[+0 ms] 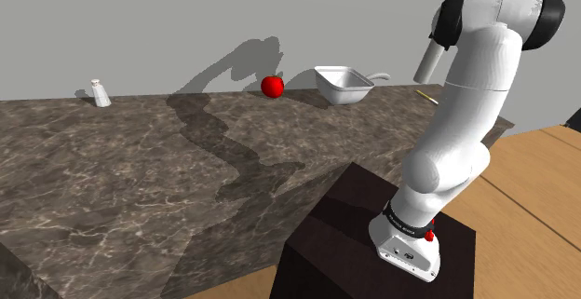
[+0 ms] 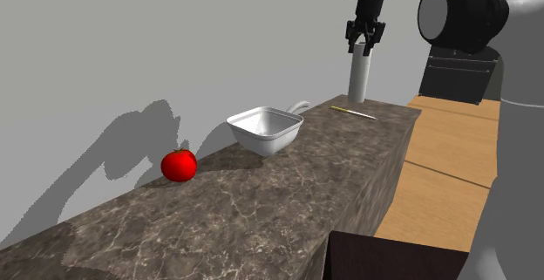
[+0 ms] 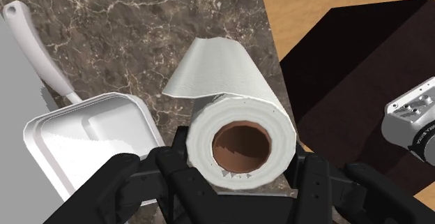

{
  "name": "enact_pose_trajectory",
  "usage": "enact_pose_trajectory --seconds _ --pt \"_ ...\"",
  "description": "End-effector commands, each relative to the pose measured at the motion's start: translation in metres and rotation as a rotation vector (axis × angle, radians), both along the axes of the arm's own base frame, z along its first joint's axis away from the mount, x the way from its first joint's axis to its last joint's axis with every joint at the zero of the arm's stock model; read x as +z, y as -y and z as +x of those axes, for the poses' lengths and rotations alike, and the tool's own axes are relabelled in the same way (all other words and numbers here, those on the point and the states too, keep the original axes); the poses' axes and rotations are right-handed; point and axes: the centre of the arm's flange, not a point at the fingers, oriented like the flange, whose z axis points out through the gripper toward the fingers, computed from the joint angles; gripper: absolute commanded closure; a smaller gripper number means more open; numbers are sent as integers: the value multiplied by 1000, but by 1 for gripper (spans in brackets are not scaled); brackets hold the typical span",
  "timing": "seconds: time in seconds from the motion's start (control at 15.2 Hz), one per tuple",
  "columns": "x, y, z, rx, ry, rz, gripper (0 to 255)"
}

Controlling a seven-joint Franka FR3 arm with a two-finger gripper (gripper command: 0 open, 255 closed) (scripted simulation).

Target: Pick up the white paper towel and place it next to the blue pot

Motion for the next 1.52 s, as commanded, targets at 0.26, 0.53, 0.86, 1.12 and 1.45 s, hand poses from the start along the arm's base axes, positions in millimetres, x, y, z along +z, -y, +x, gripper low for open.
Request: enact_pose_trajectory --seconds 0.26,0.53,0.86,1.12,1.45 --pt "-32 1 -2 1 0 0 255" --pt "-53 1 -2 1 0 0 255" --pt "-80 1 -2 1 0 0 255" --pt "-101 1 -2 1 0 0 255" --pt "-127 1 -2 1 0 0 255"
